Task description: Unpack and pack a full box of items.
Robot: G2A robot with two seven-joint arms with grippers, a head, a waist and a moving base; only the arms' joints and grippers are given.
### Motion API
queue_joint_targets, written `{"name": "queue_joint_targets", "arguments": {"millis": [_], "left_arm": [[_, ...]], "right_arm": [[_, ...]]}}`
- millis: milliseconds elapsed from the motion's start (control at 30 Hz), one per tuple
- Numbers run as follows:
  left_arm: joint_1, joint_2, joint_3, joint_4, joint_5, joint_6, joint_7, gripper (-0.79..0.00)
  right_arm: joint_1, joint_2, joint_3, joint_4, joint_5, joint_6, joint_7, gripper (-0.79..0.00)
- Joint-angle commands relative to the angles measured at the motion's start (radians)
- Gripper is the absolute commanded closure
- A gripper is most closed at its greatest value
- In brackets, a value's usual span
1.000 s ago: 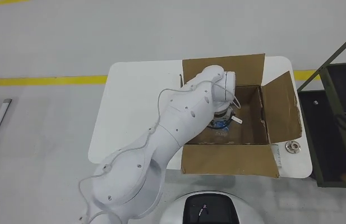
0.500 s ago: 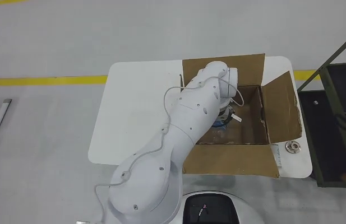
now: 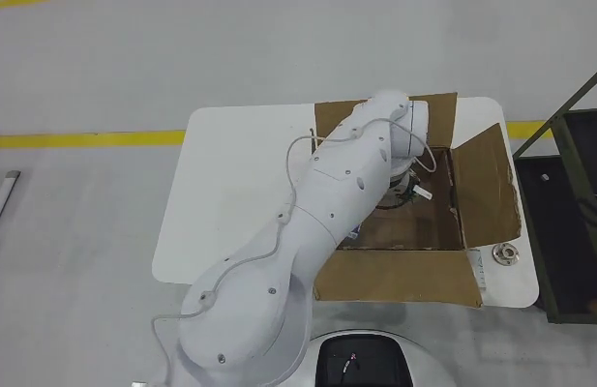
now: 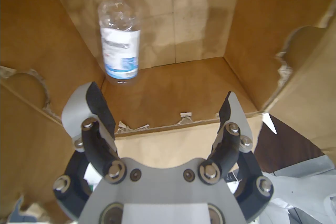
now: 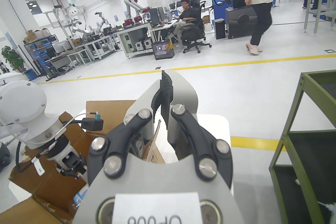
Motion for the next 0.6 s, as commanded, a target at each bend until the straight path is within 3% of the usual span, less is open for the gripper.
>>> {"name": "queue_joint_targets", "arguments": {"millis": [0,300,467,567], "left_arm": [[-0.035,0.006,-0.002,-0.033,-0.019,0.021,0.022,-0.785],[-0.159,0.037,-0.014,-0.071,-0.100,0.064,0.064,-0.785],[-0.196,0.100,-0.054,-0.131,-0.117,0.037,0.038,-0.785],[-0.189,0.153,-0.072,-0.191,-0.100,0.042,0.042,-0.785]], "right_arm": [[0.001,0.000,-0.001,-0.004,0.003,0.000,0.000,0.000],[0.013,0.002,-0.003,-0.012,0.028,-0.002,-0.002,0.000],[0.014,0.002,-0.002,-0.015,0.036,-0.004,-0.001,0.000],[0.013,0.003,-0.002,-0.017,0.038,-0.003,0.002,0.000]]}}
